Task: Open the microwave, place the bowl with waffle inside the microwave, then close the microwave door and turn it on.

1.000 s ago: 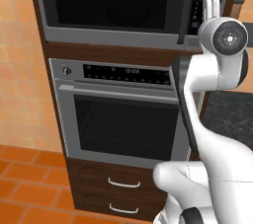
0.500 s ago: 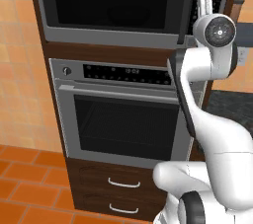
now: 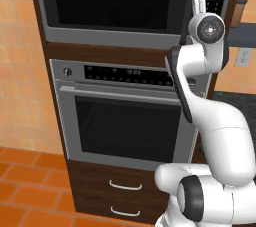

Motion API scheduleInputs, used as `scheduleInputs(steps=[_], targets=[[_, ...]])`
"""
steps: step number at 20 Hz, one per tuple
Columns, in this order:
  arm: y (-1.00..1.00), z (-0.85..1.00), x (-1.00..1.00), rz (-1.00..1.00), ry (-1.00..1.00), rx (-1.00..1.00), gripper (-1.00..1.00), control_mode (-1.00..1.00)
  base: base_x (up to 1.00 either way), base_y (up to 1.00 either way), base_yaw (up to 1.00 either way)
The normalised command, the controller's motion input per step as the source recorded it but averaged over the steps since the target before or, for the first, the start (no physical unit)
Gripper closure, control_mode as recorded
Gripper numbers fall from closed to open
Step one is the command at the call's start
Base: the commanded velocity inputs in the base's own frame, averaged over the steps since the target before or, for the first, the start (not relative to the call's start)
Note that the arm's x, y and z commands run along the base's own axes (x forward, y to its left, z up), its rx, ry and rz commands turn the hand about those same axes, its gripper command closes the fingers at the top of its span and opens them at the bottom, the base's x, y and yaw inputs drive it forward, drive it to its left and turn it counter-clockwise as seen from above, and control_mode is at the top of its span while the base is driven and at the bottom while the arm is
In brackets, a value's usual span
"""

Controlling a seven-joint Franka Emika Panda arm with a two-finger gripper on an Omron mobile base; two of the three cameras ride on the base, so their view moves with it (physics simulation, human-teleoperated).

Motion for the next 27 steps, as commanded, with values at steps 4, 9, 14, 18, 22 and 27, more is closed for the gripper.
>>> scheduleInputs(steps=[4, 9, 14, 18, 22, 27], targets=[[-0.06, -0.1, 0.62, 0.0, 0.0, 0.0, 1.0, -1.0, 0.0, 0.0, 0.0], [-0.2, -0.37, 0.95, 0.0, 0.14, -0.01, 1.0, -1.0, 0.0, 0.0, 0.0], [-0.29, -0.81, 1.0, 0.0, 0.04, 0.0, 1.0, -1.0, 0.0, 0.0, 0.0], [-0.23, -0.99, 1.0, 0.0, 0.01, 0.0, 1.0, -1.0, 0.0, 0.0, 0.0], [-0.24, -0.88, 1.0, 0.0, 0.09, 0.0, 1.0, -1.0, 0.0, 0.0, 0.0], [-0.31, -0.48, 1.0, 0.0, 0.17, 0.0, 1.0, -1.0, 0.0, 0.0, 0.0]])
